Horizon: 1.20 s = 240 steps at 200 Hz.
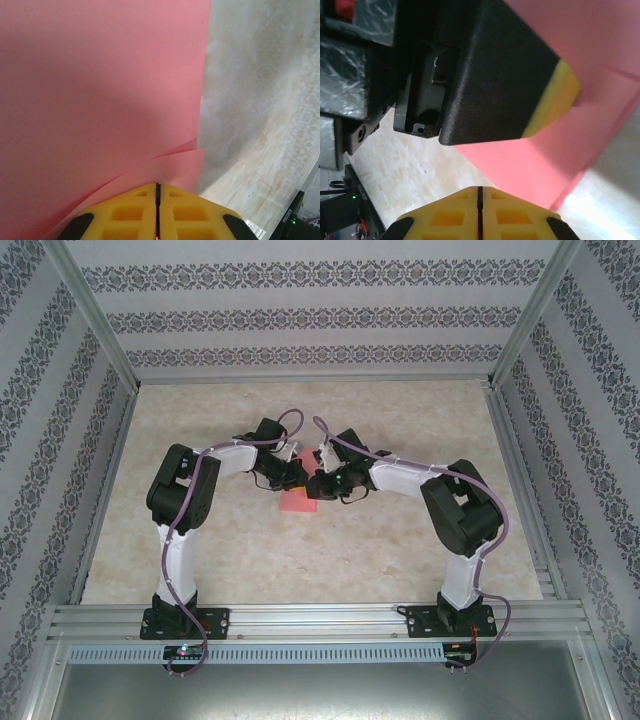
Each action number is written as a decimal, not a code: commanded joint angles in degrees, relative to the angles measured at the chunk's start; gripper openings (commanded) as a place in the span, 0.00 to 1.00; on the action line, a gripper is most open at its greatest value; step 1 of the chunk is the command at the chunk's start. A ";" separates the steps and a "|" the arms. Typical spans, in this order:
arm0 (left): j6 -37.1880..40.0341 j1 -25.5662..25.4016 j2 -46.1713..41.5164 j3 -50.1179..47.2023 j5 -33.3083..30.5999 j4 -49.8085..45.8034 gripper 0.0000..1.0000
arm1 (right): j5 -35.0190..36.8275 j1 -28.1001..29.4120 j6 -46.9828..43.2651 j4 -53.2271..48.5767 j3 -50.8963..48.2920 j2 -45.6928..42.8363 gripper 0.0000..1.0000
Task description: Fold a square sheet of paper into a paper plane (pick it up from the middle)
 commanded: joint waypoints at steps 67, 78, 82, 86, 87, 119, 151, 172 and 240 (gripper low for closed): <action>1.81 1.33 2.56 -1.73 -4.80 -0.80 0.10 | 0.40 -0.67 -3.33 -1.93 2.93 7.12 0.09; 1.78 1.25 2.41 -1.72 -4.78 -0.80 0.10 | 0.54 -0.80 -4.26 -2.80 3.01 7.49 0.09; 1.77 1.31 2.33 -1.63 -4.71 -0.80 0.09 | 0.63 -0.76 -4.59 -3.12 3.02 7.71 0.09; 1.72 1.41 2.32 -1.63 -4.61 -0.74 0.09 | 0.80 -0.80 -4.84 -3.44 2.97 7.82 0.08; 1.70 1.42 2.32 -1.58 -4.56 -0.73 0.10 | 0.81 -0.78 -4.92 -3.53 2.95 7.88 0.08; 1.68 1.98 1.77 -1.45 -4.18 -0.24 0.09 | 1.89 -1.11 -6.30 -4.59 1.81 8.13 0.08; 2.45 2.78 1.61 -0.94 -4.41 -0.74 0.09 | 2.07 -1.20 -7.10 -5.30 0.77 7.99 0.08; 2.66 3.34 1.44 -0.79 -4.20 -0.45 0.10 | 1.56 -1.44 -7.08 -4.72 -0.68 7.30 0.08; 5.23 5.99 0.57 -0.10 -3.40 -0.51 0.11 | -0.05 -2.52 -6.41 -1.34 -5.69 6.57 0.08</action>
